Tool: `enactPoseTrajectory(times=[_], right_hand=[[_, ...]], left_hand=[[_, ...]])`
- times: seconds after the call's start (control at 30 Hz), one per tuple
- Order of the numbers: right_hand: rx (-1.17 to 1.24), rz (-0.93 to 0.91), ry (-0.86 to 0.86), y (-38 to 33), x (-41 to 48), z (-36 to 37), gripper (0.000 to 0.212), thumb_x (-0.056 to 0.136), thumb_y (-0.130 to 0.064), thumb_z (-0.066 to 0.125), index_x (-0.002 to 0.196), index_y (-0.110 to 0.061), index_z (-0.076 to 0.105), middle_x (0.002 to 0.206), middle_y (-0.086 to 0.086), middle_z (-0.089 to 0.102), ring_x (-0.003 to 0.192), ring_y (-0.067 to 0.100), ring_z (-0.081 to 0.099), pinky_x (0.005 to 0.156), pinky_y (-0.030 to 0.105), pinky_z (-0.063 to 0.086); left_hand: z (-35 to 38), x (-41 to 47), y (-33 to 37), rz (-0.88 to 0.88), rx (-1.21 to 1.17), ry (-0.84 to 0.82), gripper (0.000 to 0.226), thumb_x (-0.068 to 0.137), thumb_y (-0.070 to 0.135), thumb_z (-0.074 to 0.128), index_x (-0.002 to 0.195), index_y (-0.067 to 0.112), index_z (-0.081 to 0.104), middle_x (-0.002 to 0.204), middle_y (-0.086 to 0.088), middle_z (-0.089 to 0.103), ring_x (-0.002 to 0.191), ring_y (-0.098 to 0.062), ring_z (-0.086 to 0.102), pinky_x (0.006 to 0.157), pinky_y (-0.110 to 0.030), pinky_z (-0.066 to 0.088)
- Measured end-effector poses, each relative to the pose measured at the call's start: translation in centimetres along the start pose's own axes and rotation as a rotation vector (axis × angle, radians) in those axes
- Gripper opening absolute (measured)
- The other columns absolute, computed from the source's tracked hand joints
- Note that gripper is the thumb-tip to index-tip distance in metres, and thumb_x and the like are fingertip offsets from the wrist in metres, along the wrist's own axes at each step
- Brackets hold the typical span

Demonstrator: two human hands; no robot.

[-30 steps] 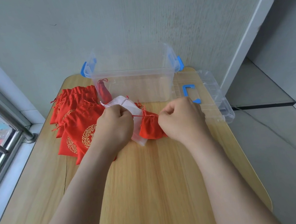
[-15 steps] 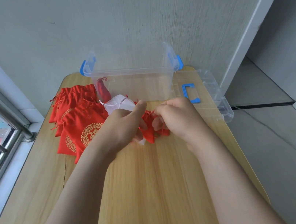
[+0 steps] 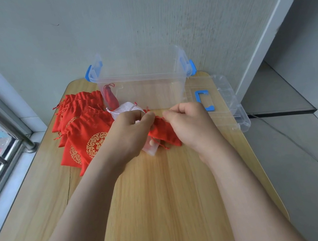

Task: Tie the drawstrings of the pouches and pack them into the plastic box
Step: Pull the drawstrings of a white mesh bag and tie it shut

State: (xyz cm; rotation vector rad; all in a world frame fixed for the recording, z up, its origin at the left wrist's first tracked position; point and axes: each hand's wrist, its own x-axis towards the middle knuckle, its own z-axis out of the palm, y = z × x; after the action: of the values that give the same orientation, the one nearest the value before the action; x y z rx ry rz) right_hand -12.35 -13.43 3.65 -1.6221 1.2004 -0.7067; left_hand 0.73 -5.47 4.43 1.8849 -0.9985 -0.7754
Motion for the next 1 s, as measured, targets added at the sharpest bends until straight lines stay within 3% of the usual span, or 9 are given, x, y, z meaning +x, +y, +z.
enactPoseTrajectory(times=[0.1,0.2,0.3,0.37,0.47,0.57,0.7,0.87,1.0], right_hand=[[-0.019,-0.034,0.001,0.3,-0.2,0.0,0.022,0.098,-0.036,0.071,0.084,-0.018,0.072,0.068,-0.006,0.076,0.068,0.010,0.074,0.063,0.028,0.057],[-0.030,-0.034,0.035,0.6,0.1,0.3,0.028,0.093,-0.045,0.076,0.081,-0.020,0.073,0.075,0.000,0.077,0.074,0.021,0.077,0.068,0.040,0.064],[0.057,0.004,0.003,0.1,-0.2,0.2,0.033,0.093,-0.046,0.077,0.080,-0.016,0.071,0.077,0.010,0.078,0.069,0.031,0.077,0.063,0.045,0.064],[0.121,0.024,-0.026,-0.3,-0.4,0.0,0.032,0.096,-0.040,0.076,0.081,-0.012,0.071,0.076,0.013,0.078,0.061,0.027,0.074,0.054,0.037,0.058],[0.136,0.048,-0.029,-0.8,-0.8,-0.4,0.029,0.097,-0.030,0.076,0.078,-0.010,0.070,0.057,-0.003,0.069,0.046,0.007,0.060,0.043,0.019,0.043],[0.181,0.073,-0.075,-1.1,-1.0,-0.6,0.026,0.097,-0.024,0.074,0.075,-0.012,0.069,0.055,-0.001,0.068,0.041,0.005,0.054,0.040,0.016,0.039],[0.180,0.091,-0.057,-1.1,-0.9,-0.4,0.029,0.094,-0.026,0.076,0.088,0.002,0.073,0.065,0.001,0.065,0.044,0.006,0.048,0.043,0.018,0.039],[0.238,0.134,-0.094,-1.1,-0.9,-0.5,0.032,0.096,-0.018,0.073,0.107,0.013,0.070,0.053,-0.003,0.059,0.036,0.006,0.050,0.038,0.018,0.034],[0.135,0.109,-0.065,-0.9,-0.9,-0.3,0.032,0.091,-0.030,0.079,0.094,0.002,0.073,0.068,0.003,0.072,0.053,0.014,0.064,0.047,0.022,0.045]], left_hand=[[0.0,0.1,0.0,0.034,-0.011,0.015,0.035,0.105,0.035,0.056,0.086,0.009,0.070,0.043,0.015,0.045,0.045,-0.010,0.041,0.057,-0.032,0.042],[-0.3,0.4,-0.3,0.027,-0.070,0.022,0.034,0.105,0.034,0.057,0.082,0.012,0.068,0.046,0.017,0.048,0.045,-0.005,0.044,0.062,-0.032,0.045],[-0.3,0.6,-0.5,-0.008,-0.258,-0.004,0.034,0.106,0.029,0.059,0.079,0.010,0.066,0.058,0.007,0.052,0.050,-0.011,0.048,0.061,-0.033,0.046],[-0.2,0.7,-0.4,-0.040,-0.366,-0.005,0.032,0.106,0.027,0.061,0.084,0.004,0.069,0.070,-0.003,0.061,0.056,-0.016,0.061,0.062,-0.033,0.055],[-0.2,1.0,-0.4,-0.095,-0.499,0.016,0.031,0.105,0.024,0.063,0.101,-0.005,0.073,0.085,-0.010,0.071,0.070,-0.024,0.073,0.074,-0.040,0.063],[-0.3,1.0,-0.2,-0.098,-0.569,0.064,0.027,0.101,0.020,0.066,0.100,-0.006,0.074,0.077,-0.004,0.070,0.069,-0.024,0.070,0.083,-0.043,0.061],[-0.2,0.8,0.3,-0.142,-0.783,0.028,0.011,0.099,0.015,0.068,0.094,0.007,0.070,0.078,-0.001,0.068,0.062,-0.016,0.063,0.072,-0.033,0.061],[-0.3,0.6,0.4,-0.199,-0.904,-0.157,0.025,0.108,0.025,0.057,0.086,0.014,0.060,0.107,-0.007,0.079,0.058,-0.010,0.058,0.059,-0.025,0.057],[0.0,0.6,0.2,-0.164,-0.822,-0.149,0.024,0.112,0.025,0.048,0.093,0.013,0.056,0.099,-0.006,0.074,0.054,-0.012,0.045,0.048,-0.024,0.043]])
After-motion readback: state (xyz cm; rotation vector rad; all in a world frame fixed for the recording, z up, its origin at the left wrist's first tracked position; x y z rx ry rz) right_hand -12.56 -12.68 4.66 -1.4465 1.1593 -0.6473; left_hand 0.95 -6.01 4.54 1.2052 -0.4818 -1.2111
